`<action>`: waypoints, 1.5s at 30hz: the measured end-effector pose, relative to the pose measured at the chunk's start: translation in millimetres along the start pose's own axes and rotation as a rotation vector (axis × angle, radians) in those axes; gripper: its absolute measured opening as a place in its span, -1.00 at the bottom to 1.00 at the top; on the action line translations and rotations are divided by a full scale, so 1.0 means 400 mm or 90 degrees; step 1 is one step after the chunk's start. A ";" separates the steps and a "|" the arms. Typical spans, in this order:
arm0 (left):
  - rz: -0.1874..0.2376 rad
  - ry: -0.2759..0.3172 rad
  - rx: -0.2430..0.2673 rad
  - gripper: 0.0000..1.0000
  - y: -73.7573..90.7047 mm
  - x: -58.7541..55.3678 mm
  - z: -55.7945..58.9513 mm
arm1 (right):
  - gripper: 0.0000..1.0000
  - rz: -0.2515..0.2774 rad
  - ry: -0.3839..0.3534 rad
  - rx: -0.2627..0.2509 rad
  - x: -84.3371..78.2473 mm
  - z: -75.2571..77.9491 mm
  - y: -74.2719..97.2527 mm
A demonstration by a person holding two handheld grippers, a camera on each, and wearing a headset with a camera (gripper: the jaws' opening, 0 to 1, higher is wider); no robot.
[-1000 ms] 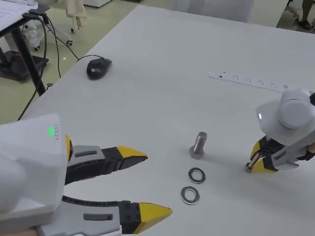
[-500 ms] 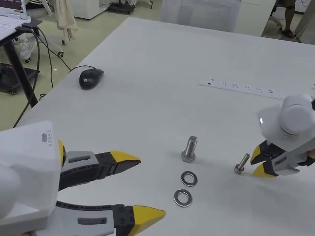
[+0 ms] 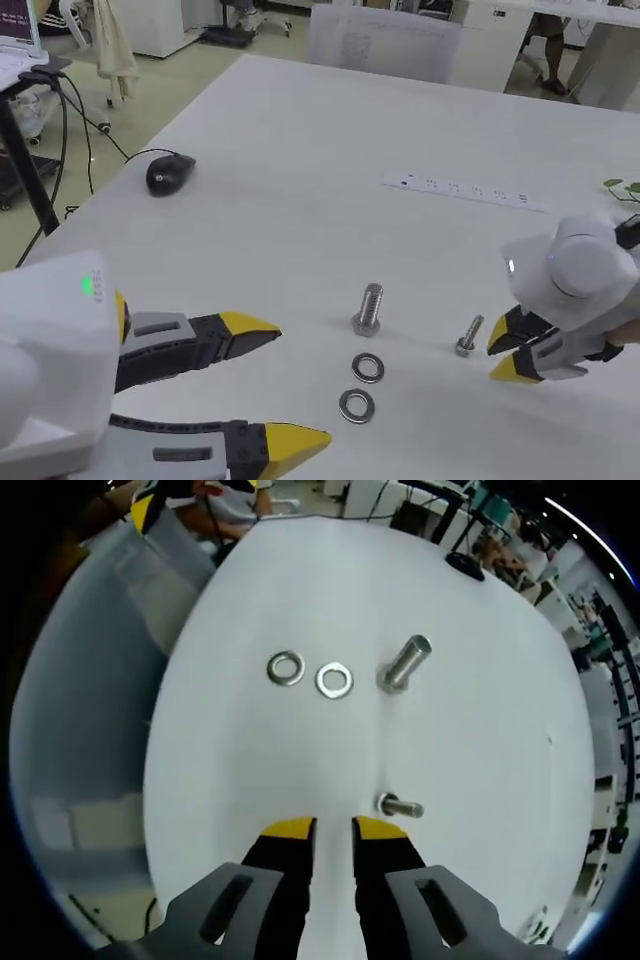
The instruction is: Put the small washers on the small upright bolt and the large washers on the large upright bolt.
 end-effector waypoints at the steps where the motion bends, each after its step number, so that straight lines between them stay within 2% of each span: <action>1: -0.001 -0.001 0.000 -0.02 0.001 0.000 0.000 | -0.70 0.002 0.002 0.004 0.004 -0.007 -0.003; 17: -0.001 -0.007 0.000 -0.02 0.016 0.001 0.007 | -0.70 0.010 0.040 0.032 0.062 -0.068 -0.026; 24: -0.003 -0.006 -0.002 -0.02 0.015 0.000 0.007 | -0.70 0.018 0.068 0.051 0.101 -0.099 -0.034; 30: -0.002 -0.006 -0.001 -0.02 0.014 0.001 0.002 | -0.69 0.024 0.090 0.072 0.134 -0.123 -0.061; 40: 0.000 -0.003 0.006 -0.02 0.015 -0.003 -0.006 | -0.67 0.028 0.111 0.094 0.182 -0.142 -0.102; 45: 0.000 -0.003 0.009 -0.02 0.016 -0.005 -0.007 | -0.61 0.035 0.111 0.094 0.198 -0.140 -0.119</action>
Point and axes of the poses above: the centre of the closed fingertips' face, and the gripper's own axes: y roughly backward along the fingers, z roughly to its right, x roughly out of its top, the point moved 8 cm from there along y, roughly backward along the fingers, and after that the axes turned 15 degrees about -y, right-handed, at the moved point
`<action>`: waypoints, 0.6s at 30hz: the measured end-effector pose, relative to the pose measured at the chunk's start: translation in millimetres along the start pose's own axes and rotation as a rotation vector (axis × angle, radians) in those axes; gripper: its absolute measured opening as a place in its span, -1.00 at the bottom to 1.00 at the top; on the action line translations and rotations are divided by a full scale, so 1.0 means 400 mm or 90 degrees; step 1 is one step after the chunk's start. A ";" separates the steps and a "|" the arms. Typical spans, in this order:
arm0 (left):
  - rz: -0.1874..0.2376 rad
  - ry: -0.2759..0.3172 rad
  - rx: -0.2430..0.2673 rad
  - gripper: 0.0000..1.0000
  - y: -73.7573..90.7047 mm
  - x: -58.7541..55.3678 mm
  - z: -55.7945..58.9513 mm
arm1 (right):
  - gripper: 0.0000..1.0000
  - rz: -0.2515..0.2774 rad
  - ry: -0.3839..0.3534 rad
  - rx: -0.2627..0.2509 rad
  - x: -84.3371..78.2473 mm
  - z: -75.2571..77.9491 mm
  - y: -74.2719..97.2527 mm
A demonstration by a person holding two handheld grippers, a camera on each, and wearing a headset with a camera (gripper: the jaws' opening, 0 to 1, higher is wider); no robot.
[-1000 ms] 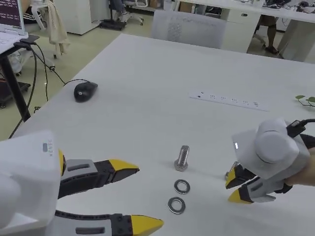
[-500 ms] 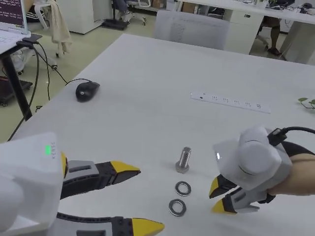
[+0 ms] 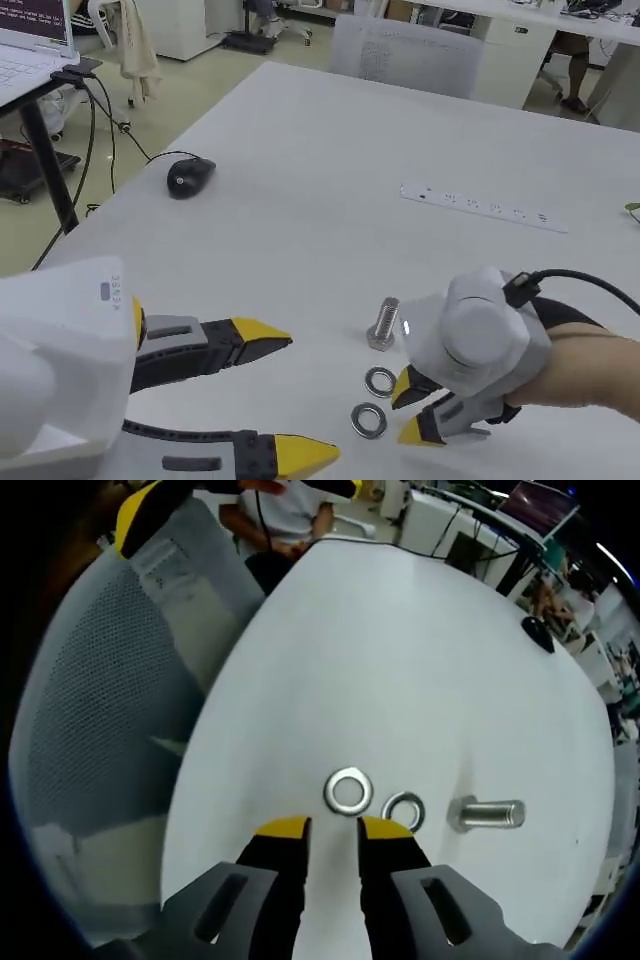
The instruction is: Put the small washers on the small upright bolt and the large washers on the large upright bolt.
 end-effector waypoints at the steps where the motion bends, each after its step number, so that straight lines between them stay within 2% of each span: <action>1: 0.000 0.001 -0.001 -0.02 0.000 -0.001 0.001 | -0.59 0.003 -0.002 0.001 0.004 0.001 -0.004; 18: 0.001 0.012 0.008 -0.02 -0.003 -0.007 0.000 | -0.45 0.007 -0.032 0.013 0.019 0.010 -0.043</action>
Point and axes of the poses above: the centre of the closed fingertips' face, and the gripper's own axes: y roughly backward along the fingers, z roughly to its right, x roughly out of its top, the point moved 8 cm from there along y, roughly backward along the fingers, and after that the axes turned 15 degrees about -y, right-handed, at the moved point
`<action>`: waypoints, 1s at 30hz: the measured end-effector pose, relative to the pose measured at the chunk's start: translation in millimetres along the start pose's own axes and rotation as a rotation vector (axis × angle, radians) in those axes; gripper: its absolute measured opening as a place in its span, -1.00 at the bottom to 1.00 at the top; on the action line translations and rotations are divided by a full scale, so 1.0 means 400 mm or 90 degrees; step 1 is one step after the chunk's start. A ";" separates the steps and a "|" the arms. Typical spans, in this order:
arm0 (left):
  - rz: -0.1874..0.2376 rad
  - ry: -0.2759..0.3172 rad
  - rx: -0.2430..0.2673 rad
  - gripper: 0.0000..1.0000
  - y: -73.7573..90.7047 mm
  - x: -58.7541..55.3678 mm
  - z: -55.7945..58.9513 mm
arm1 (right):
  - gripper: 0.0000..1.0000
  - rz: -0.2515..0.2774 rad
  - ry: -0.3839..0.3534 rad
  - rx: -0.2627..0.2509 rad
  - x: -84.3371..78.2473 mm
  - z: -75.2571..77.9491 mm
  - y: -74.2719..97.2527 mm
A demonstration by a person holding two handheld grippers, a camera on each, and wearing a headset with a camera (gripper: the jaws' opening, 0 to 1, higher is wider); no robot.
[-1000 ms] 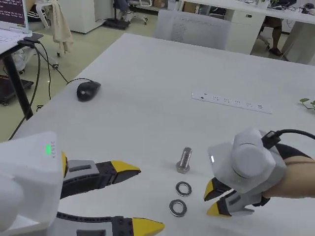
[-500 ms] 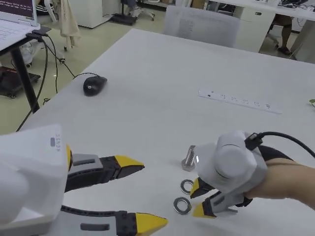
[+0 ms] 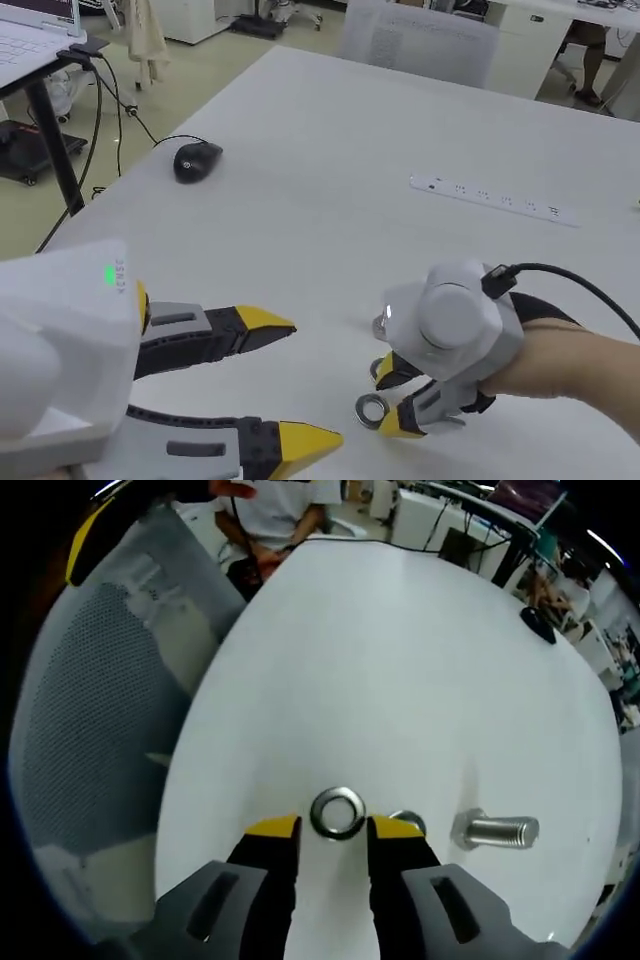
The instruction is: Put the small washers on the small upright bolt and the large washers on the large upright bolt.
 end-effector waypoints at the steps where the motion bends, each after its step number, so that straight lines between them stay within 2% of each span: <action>1: -0.001 0.000 0.001 -0.02 0.000 -0.001 -0.001 | -0.44 -0.002 0.000 -0.001 0.000 0.000 -0.002; 16: 0.003 0.007 0.005 -0.02 -0.001 -0.004 -0.003 | -0.43 -0.003 -0.029 0.008 0.000 0.002 -0.017; 30: 0.003 0.007 0.004 -0.02 -0.001 -0.005 -0.001 | -0.49 -0.011 -0.030 0.001 0.006 0.001 -0.018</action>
Point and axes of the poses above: the centre of the closed fingertips' face, and the gripper's own axes: y roughly backward along the fingers, z roughly to its right, x roughly out of its top, the point moved 8 cm from there along y, roughly backward along the fingers, and after that the axes turned 15 degrees about -y, right-handed, at the moved point
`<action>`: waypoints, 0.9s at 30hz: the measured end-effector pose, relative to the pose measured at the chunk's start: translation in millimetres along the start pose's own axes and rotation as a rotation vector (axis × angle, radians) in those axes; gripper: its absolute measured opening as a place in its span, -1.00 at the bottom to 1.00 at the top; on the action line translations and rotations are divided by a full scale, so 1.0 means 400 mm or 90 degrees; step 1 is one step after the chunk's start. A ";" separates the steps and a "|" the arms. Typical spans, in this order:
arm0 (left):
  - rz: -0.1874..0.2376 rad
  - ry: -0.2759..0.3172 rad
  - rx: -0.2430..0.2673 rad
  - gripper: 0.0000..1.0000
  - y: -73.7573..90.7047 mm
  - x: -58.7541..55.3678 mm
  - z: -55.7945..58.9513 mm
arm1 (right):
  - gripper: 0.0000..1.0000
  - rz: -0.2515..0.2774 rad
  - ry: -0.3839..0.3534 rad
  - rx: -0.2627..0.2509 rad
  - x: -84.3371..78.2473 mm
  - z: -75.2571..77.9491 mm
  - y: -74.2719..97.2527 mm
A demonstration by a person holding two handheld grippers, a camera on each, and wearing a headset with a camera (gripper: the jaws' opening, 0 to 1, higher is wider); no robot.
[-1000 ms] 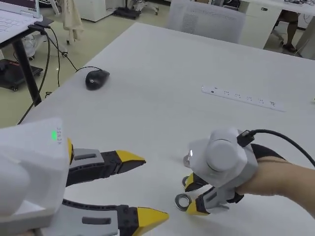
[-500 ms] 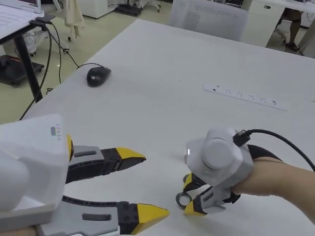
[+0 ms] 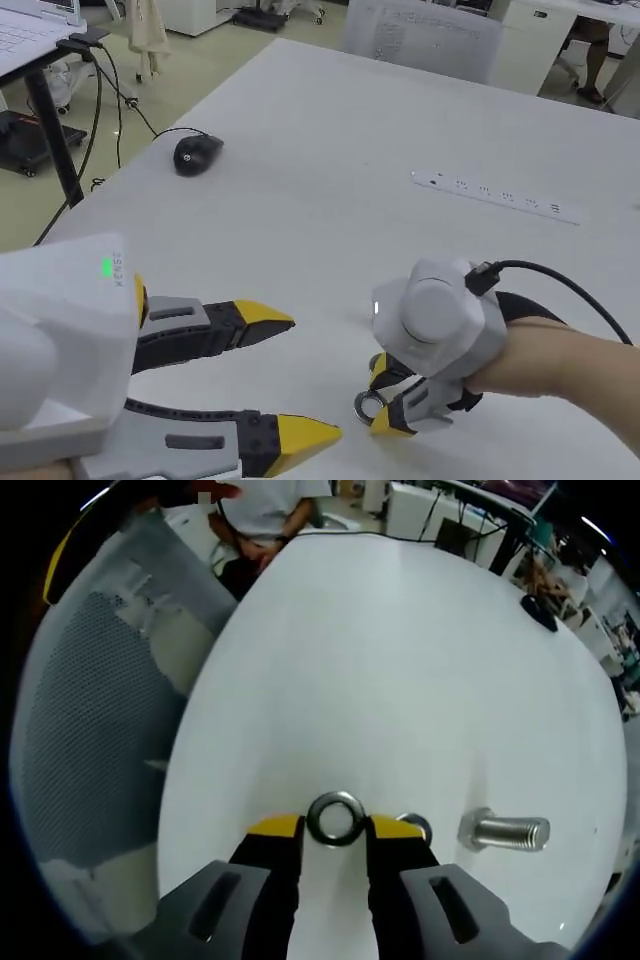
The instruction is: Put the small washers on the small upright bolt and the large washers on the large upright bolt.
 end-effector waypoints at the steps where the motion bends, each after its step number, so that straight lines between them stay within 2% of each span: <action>1: 0.000 0.000 0.000 -0.02 0.000 0.000 0.001 | -0.49 -0.001 -0.003 0.000 0.000 0.000 0.000; 27: -0.003 0.000 -0.003 -0.02 0.000 0.001 0.001 | -0.56 -0.002 0.010 -0.002 0.001 -0.007 0.012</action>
Point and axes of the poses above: the centre of the closed fingertips' face, and the gripper's own axes: y roughly backward along the fingers, z roughly to its right, x roughly out of its top, the point moved 8 cm from there along y, roughly backward along the fingers, and after that the axes turned 15 degrees about -y, right-handed, at the moved point
